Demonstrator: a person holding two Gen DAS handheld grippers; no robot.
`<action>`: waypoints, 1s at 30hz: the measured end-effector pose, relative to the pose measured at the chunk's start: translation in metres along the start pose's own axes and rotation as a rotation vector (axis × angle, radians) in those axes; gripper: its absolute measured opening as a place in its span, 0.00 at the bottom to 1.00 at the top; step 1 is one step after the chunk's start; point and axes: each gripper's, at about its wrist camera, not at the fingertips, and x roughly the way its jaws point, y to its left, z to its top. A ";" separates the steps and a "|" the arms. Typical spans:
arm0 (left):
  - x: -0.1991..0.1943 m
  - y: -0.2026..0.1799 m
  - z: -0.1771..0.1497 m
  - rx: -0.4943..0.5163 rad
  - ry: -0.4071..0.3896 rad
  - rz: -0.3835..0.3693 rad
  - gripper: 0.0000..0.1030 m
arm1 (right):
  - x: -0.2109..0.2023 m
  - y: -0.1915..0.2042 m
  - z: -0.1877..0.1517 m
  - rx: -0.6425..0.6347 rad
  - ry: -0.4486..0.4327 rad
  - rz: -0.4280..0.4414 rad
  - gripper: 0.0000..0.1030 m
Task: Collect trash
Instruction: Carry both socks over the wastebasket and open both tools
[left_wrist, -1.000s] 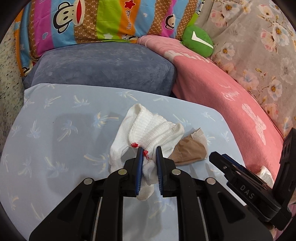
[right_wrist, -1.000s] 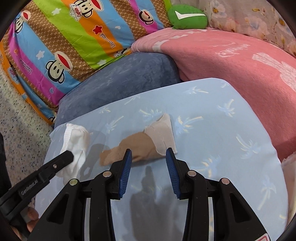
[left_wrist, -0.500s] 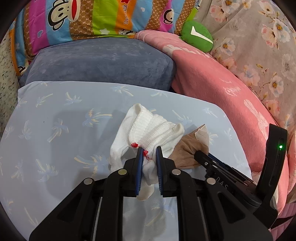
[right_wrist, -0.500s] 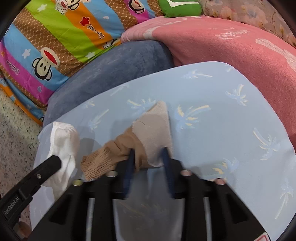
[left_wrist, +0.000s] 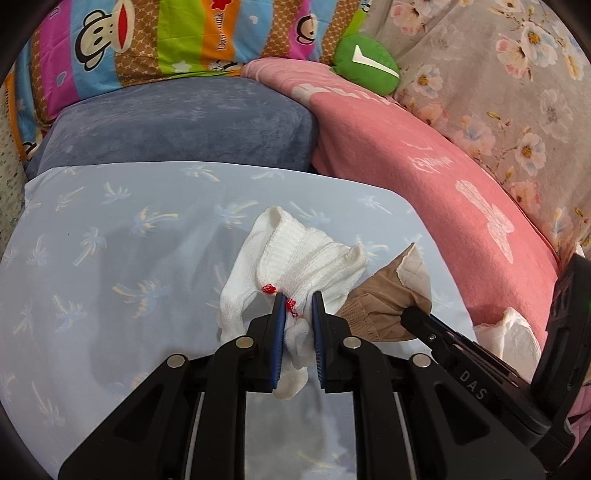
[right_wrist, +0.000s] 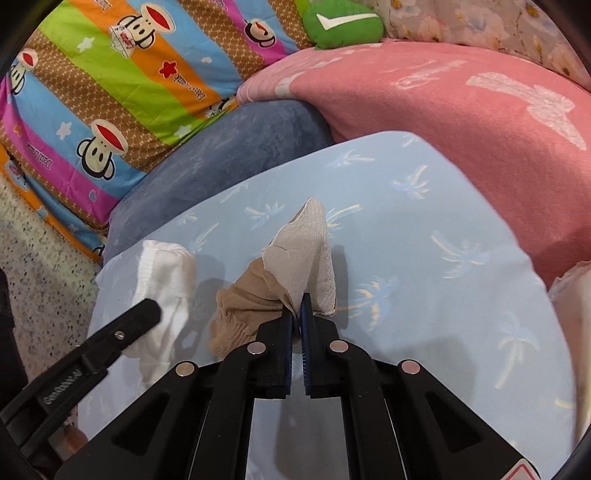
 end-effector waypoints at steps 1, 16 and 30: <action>-0.002 -0.006 -0.001 0.007 -0.001 -0.005 0.14 | -0.007 -0.003 0.000 -0.002 -0.010 -0.003 0.04; -0.030 -0.101 -0.020 0.130 -0.018 -0.105 0.14 | -0.131 -0.070 -0.005 0.048 -0.183 -0.049 0.04; -0.042 -0.191 -0.041 0.270 -0.012 -0.195 0.14 | -0.221 -0.160 -0.020 0.156 -0.309 -0.124 0.04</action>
